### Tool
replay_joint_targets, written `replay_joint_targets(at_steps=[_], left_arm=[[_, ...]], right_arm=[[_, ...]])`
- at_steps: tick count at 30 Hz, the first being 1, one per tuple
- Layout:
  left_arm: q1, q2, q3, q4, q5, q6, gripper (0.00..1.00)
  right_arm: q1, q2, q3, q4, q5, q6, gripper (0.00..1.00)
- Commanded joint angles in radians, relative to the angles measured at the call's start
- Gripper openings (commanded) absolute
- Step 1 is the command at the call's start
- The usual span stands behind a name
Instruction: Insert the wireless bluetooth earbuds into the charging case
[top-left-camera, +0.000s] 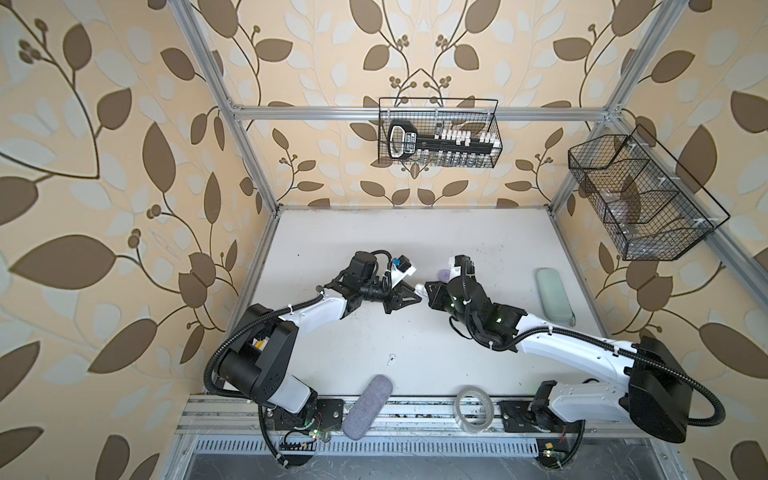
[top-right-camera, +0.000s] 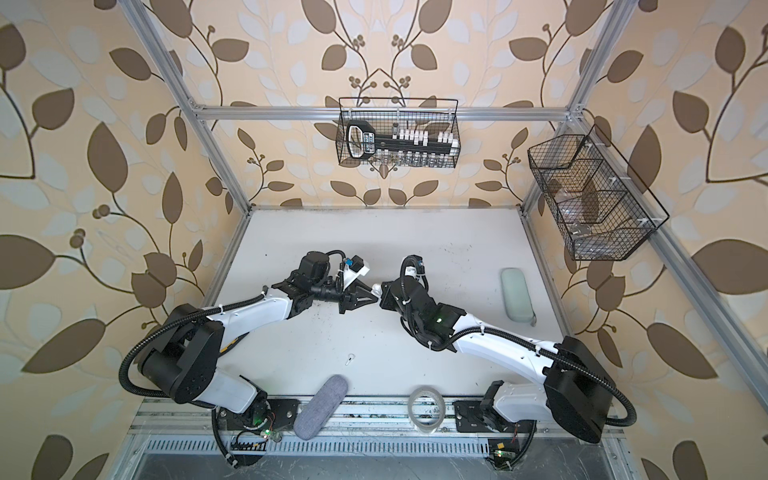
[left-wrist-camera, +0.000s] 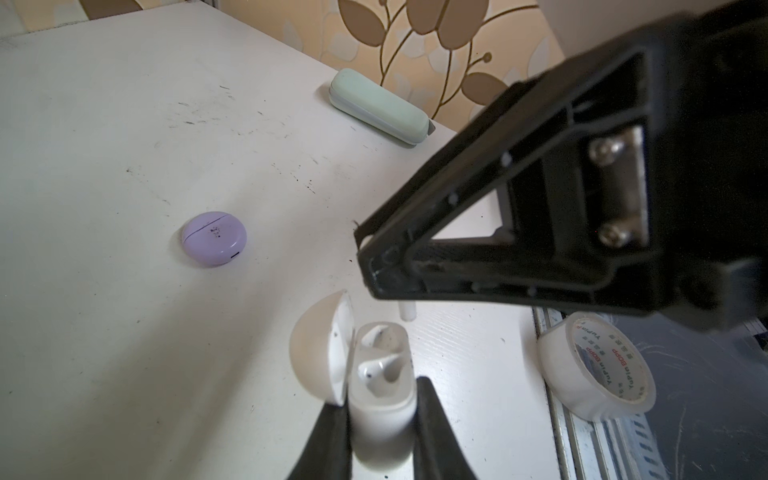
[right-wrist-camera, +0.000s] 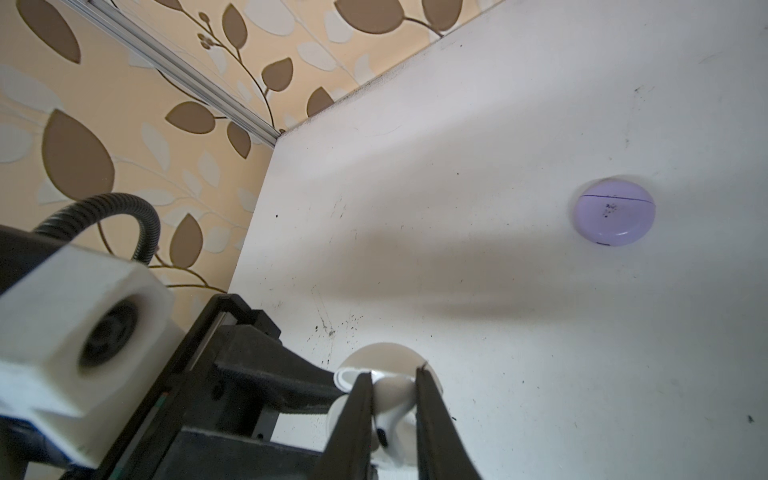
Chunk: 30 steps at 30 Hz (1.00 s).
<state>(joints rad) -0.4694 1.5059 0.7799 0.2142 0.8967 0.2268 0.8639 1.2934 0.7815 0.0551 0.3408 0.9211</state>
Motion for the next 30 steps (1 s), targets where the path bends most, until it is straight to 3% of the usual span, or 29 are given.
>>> replay_joint_targets(at_steps=[1,30], left_arm=[[0.008,-0.042,-0.008,0.042,0.004,-0.009,0.11],[0.015,-0.048,-0.014,0.062,-0.002,-0.03,0.11]], right_arm=[[0.006,0.007,-0.004,0.022,0.03,0.024,0.19],[0.02,0.058,0.004,0.063,0.036,0.036,0.19]])
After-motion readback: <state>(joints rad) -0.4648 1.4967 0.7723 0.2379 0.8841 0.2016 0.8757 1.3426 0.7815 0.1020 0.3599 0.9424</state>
